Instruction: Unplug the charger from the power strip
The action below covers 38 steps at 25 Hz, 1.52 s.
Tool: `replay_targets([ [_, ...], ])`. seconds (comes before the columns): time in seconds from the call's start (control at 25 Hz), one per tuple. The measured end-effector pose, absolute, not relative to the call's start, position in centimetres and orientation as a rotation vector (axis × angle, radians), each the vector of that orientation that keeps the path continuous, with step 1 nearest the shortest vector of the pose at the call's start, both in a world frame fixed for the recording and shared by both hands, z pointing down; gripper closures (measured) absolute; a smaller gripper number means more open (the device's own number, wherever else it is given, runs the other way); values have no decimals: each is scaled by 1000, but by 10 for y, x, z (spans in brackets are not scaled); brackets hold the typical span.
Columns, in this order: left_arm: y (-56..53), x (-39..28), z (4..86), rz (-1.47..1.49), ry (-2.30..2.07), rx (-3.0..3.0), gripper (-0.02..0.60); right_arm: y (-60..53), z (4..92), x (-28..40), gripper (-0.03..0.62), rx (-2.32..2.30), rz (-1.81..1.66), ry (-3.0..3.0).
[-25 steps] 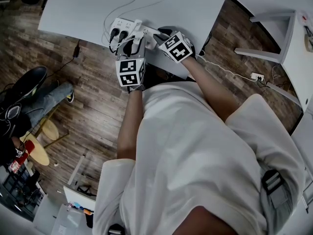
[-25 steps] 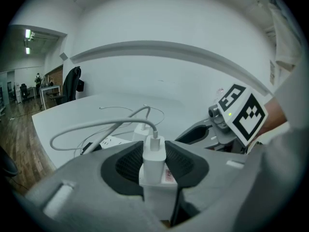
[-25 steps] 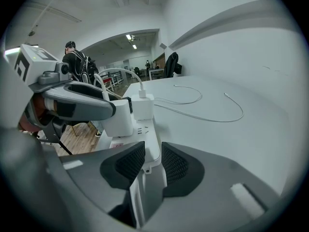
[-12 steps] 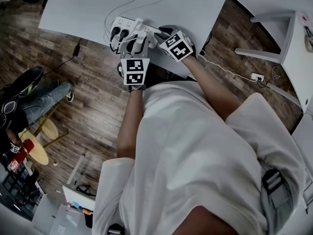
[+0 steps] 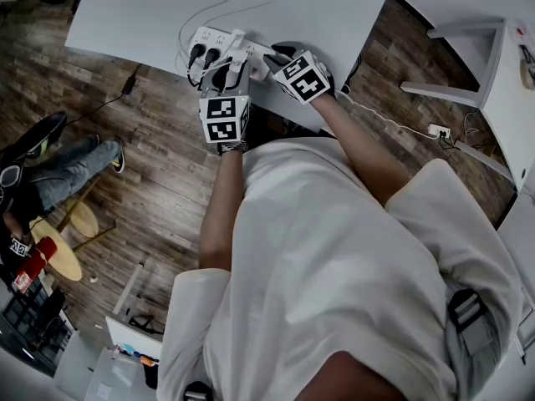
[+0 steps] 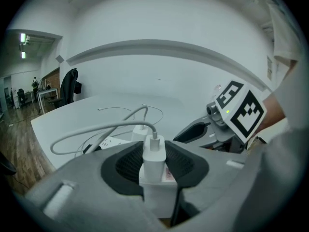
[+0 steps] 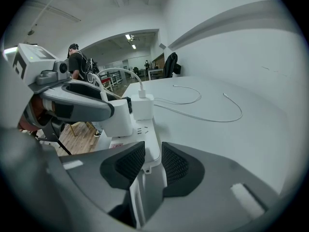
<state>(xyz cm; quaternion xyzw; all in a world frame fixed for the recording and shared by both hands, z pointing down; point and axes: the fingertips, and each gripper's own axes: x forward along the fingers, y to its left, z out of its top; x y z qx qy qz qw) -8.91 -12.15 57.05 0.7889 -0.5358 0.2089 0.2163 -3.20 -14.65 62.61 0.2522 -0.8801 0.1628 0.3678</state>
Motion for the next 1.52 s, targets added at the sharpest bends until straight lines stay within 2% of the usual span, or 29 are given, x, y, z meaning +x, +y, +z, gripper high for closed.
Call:
replay_targets([
  [0.28, -134, -92, 540, 658, -1568, 2277, 442, -145, 626, -31, 487, 655, 424, -2256],
  [0.52, -126, -92, 541, 571, -1533, 2247, 442, -145, 624, -32, 487, 658, 420, -2254],
  [0.92, -114, -84, 553, -97, -1276, 1978, 442, -155, 611, -11, 457, 798, 509, -2296],
  [1.2, -119, -83, 583, -297, -1229, 1700, 440, -153, 602, 1, 457, 835, 529, -2302],
  [1.32, -123, -90, 585, -264, -1267, 1682, 434, -151, 603, 4, 457, 838, 532, -2295],
  [1.44, -120, -95, 592, -83, -1309, 1729, 370, -150, 602, 5, 457, 839, 537, -2290],
  [1.52, -113, -97, 596, 14, -1313, 1759, 364, -148, 601, 4, 457, 838, 536, -2291],
])
